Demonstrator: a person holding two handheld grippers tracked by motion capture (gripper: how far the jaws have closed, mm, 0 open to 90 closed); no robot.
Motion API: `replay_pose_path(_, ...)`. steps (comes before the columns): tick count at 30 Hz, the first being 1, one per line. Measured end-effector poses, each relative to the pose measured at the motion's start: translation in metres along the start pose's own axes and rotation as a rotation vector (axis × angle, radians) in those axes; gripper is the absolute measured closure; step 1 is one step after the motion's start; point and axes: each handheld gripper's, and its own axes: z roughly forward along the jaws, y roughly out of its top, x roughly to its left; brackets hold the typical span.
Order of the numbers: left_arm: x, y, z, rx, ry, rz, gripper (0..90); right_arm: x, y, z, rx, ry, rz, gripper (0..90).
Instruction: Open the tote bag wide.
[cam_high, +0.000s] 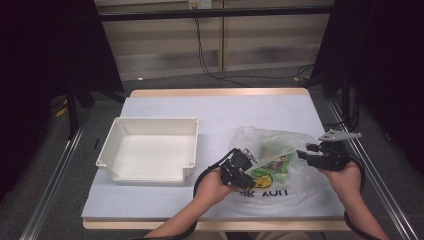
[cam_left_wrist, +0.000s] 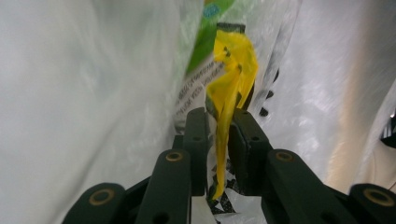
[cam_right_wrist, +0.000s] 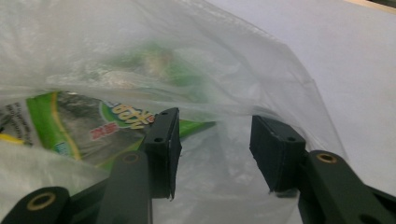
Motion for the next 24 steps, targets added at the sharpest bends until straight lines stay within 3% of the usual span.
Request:
replay_pose_path(2, 0.001, 0.002, -0.005, -0.004, 0.006, 0.002, 73.2, 0.004, 0.002, -0.001, 0.005, 0.010, -0.010, 51.7)
replay_pose_path(3, 0.001, 0.003, -0.007, -0.021, 0.011, -0.013, 71.5, 0.006, 0.003, -0.002, 0.002, 0.017, -0.016, 51.7)
replay_pose_path(10, 0.004, 0.015, -0.027, -0.103, 0.053, -0.013, 56.8, 0.021, 0.006, -0.003, 0.012, 0.047, -0.045, 52.9)
replay_pose_path(15, 0.008, 0.025, -0.029, -0.102, 0.098, -0.008, 56.7, 0.025, 0.005, -0.002, 0.020, 0.066, -0.062, 58.9)
replay_pose_path(24, 0.010, 0.025, -0.024, -0.088, 0.095, -0.014, 57.5, 0.037, 0.011, -0.003, 0.000, 0.119, -0.086, 62.7)
